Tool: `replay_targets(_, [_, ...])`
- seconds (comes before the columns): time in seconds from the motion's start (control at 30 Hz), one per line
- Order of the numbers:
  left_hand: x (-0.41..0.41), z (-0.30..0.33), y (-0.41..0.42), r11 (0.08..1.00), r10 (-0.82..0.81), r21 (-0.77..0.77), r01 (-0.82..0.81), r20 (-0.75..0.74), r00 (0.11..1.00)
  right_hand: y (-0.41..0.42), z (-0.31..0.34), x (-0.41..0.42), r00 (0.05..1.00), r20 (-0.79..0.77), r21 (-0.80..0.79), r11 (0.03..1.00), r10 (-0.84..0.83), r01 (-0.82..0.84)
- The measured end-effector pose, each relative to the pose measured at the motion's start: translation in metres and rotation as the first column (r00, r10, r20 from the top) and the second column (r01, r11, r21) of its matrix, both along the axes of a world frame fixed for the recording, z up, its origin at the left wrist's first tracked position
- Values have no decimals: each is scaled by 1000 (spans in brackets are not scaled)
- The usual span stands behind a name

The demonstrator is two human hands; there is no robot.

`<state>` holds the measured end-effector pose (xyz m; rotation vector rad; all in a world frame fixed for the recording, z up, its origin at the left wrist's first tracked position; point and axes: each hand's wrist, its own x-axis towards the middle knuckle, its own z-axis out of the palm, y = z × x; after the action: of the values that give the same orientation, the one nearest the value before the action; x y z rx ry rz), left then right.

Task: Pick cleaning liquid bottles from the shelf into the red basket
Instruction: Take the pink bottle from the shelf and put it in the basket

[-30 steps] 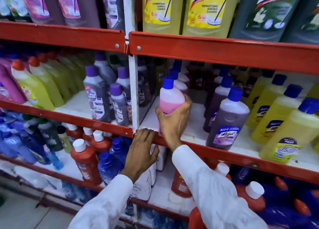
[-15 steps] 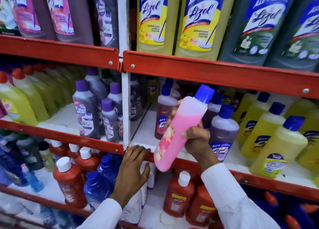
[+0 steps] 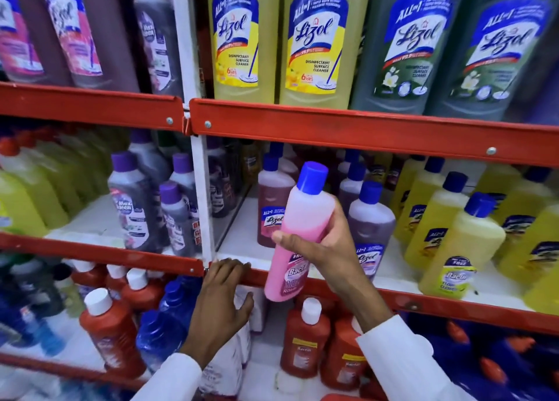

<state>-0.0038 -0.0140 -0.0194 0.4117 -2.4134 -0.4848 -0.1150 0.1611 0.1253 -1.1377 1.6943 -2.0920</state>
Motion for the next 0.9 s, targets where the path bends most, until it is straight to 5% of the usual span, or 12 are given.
replay_targets(0.17, [14,21,26,980,-159,118,159,-14,987,33,-15,6,997,-62,127,991,-36,43])
replay_targets(0.33, [16,44,109,792,-426,404,457,-168,889,82,-48,15,995,-29,219,971,-92,96])
replay_targets(0.53, [2,-15,191,610,-347,705,361,-172,922,168,-110,20,990,-109,443,888,-88,127])
replay_targets(0.77, [-18,-114,249,512,-432,835,200,50,900,244,-192,-3,969,-245,686,700,-37,200])
replay_targets(0.9, [-29,-169,270,544,-392,836,66,184,902,256,-249,-7,985,-168,728,668,-47,156])
